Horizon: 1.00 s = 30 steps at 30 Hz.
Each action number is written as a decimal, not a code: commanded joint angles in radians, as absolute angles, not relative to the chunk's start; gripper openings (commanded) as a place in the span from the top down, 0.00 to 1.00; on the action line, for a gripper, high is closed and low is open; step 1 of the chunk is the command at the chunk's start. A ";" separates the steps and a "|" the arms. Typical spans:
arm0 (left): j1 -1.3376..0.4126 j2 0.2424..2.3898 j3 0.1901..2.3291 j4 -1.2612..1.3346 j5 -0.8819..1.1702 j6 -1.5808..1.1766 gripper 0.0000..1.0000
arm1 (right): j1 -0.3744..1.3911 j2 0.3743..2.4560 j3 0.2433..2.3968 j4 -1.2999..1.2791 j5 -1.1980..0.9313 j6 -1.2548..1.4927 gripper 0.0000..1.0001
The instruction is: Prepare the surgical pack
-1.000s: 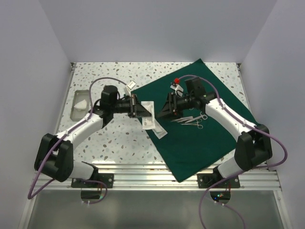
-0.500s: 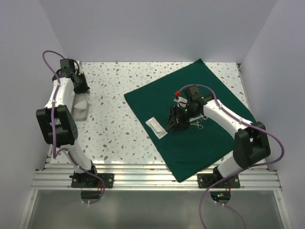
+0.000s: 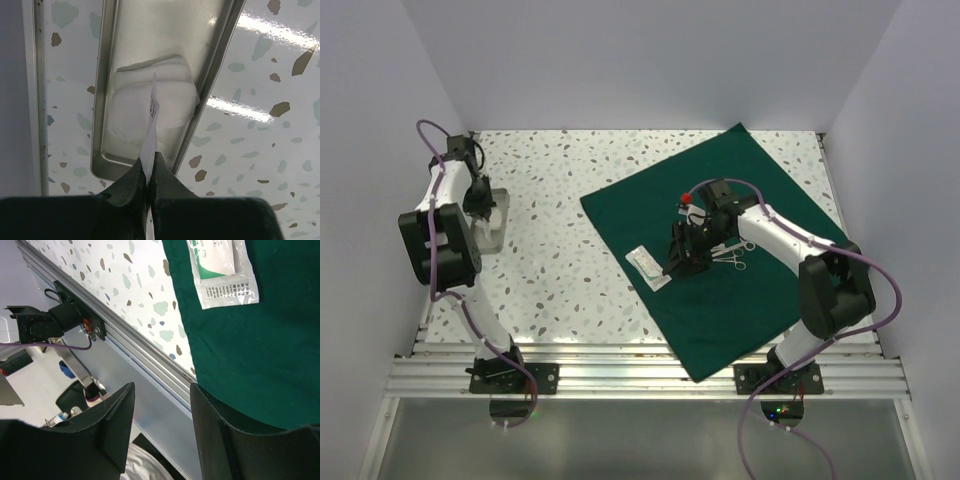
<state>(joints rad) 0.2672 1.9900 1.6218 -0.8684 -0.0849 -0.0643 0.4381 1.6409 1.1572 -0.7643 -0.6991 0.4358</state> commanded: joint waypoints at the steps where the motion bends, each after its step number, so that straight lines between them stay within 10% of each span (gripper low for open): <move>1: 0.282 2.013 1.674 -0.888 -0.106 -0.032 1.00 | 0.439 1.643 1.184 -0.741 -0.730 0.423 0.48; 14: 0.282 2.109 1.726 -0.874 0.032 -0.023 0.92 | 0.440 1.690 1.224 -0.752 -0.721 0.419 0.48; 18: 0.282 2.088 1.750 -0.874 -0.046 -0.060 0.50 | 0.449 1.718 1.235 -0.744 -0.713 0.422 0.48; 30: 0.262 1.922 1.714 -0.851 -0.252 -0.164 0.29 | 0.489 1.850 1.376 -0.774 -0.560 0.387 0.48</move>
